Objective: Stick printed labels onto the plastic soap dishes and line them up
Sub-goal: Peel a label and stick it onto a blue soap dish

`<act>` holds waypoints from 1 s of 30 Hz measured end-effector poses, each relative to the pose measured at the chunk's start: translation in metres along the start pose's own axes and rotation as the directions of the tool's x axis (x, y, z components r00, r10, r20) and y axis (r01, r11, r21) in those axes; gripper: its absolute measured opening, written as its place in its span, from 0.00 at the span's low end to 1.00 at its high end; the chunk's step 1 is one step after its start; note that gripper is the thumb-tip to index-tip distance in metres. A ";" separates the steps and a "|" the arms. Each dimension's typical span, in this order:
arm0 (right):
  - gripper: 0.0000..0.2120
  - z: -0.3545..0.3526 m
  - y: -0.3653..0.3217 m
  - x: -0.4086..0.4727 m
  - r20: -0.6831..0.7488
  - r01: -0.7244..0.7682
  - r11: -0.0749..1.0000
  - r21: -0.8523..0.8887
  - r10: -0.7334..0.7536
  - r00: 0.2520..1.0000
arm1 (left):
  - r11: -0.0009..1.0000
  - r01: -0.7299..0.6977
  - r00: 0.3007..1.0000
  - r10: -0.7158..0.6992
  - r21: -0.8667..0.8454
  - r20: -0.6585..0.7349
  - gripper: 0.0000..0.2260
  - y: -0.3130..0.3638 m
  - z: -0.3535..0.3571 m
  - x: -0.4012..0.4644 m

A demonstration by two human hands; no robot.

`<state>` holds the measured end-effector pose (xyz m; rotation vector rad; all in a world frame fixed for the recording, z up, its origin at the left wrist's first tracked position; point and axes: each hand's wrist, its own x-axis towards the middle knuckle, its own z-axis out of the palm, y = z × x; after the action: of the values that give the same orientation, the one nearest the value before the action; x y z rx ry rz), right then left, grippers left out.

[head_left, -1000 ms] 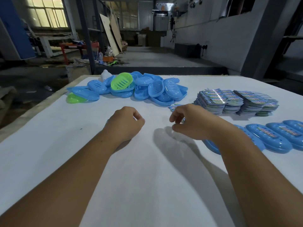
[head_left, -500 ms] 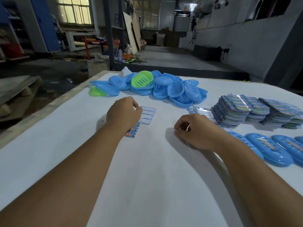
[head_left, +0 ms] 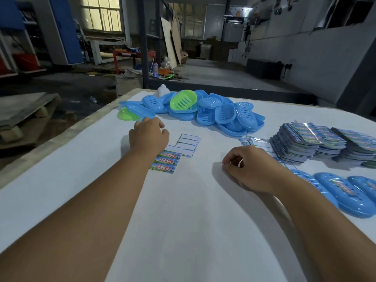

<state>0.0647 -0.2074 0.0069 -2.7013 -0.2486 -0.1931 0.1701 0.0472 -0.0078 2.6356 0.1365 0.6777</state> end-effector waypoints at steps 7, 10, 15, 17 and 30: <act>0.03 0.000 -0.004 -0.004 -0.005 -0.011 1.000 -0.013 0.011 1.000 | 0.974 -0.049 0.997 0.059 0.222 -0.040 0.17 -0.024 0.008 0.043; 0.03 0.002 -0.003 -0.002 -0.008 -0.012 1.000 -0.011 0.012 1.000 | 0.947 -0.106 0.994 0.102 0.303 0.029 0.19 -0.025 0.015 0.060; 0.03 0.004 -0.003 0.004 0.002 0.019 1.000 -0.008 -0.019 1.000 | 0.939 -0.087 0.995 0.065 0.332 0.078 0.19 -0.031 0.026 0.075; 0.04 0.004 -0.003 0.006 0.002 0.023 1.000 -0.004 -0.023 1.000 | 0.943 -0.054 0.998 0.041 0.327 0.048 0.17 -0.032 0.029 0.075; 0.02 0.004 -0.005 0.004 -0.012 0.006 1.000 0.010 -0.006 1.000 | 0.993 -0.114 0.961 0.105 -0.019 -0.257 0.09 -0.019 0.005 0.048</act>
<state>0.0676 -0.2007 0.0063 -2.6891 -0.2537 -0.2096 0.2149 0.0716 0.0017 2.5279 0.0519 1.0478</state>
